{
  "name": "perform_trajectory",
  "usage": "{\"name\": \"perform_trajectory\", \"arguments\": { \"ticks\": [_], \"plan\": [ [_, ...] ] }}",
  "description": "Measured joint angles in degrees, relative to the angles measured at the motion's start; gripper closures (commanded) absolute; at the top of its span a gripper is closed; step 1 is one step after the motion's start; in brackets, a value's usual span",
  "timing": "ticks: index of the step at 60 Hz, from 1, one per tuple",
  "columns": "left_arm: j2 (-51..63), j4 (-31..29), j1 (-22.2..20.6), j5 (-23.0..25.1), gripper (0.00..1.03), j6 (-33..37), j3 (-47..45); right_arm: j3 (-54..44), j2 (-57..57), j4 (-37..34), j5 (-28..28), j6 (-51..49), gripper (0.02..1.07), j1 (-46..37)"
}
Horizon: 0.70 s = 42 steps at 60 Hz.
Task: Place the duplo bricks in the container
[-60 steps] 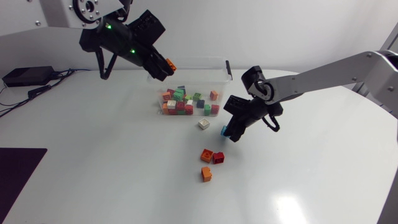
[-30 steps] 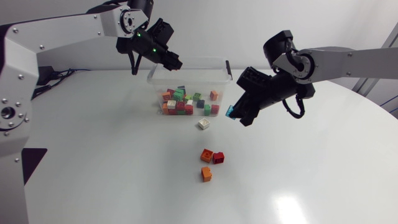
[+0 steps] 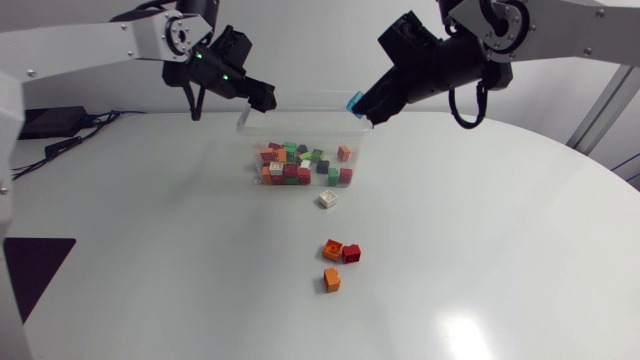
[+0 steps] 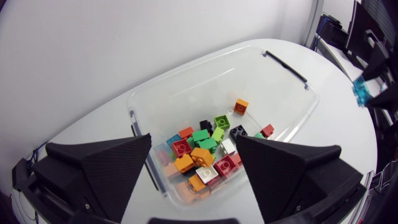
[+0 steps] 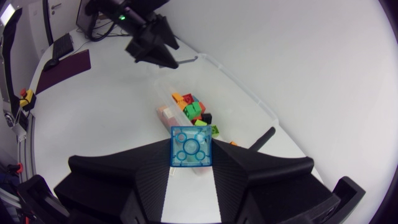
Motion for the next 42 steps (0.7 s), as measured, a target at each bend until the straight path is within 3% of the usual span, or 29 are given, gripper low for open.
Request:
{"name": "perform_trajectory", "arguments": {
  "ticks": [19,36,39,42],
  "plan": [
    [-24.30,8.63,0.70,-0.02,0.05,1.38,-24.20,10.49,10.78,3.45,0.33,4.92,0.77,0.44],
    [-31.95,11.26,-2.99,0.00,0.05,4.85,-40.26,19.37,20.02,5.11,3.13,6.49,0.76,2.62],
    [-32.61,11.52,-3.87,-0.02,0.05,5.49,-42.01,21.29,21.94,5.14,3.65,6.82,0.68,2.86],
    [-32.98,12.13,-4.68,-0.02,0.05,6.14,-43.65,23.32,24.09,5.09,3.96,7.37,0.51,2.97]
  ]
}}
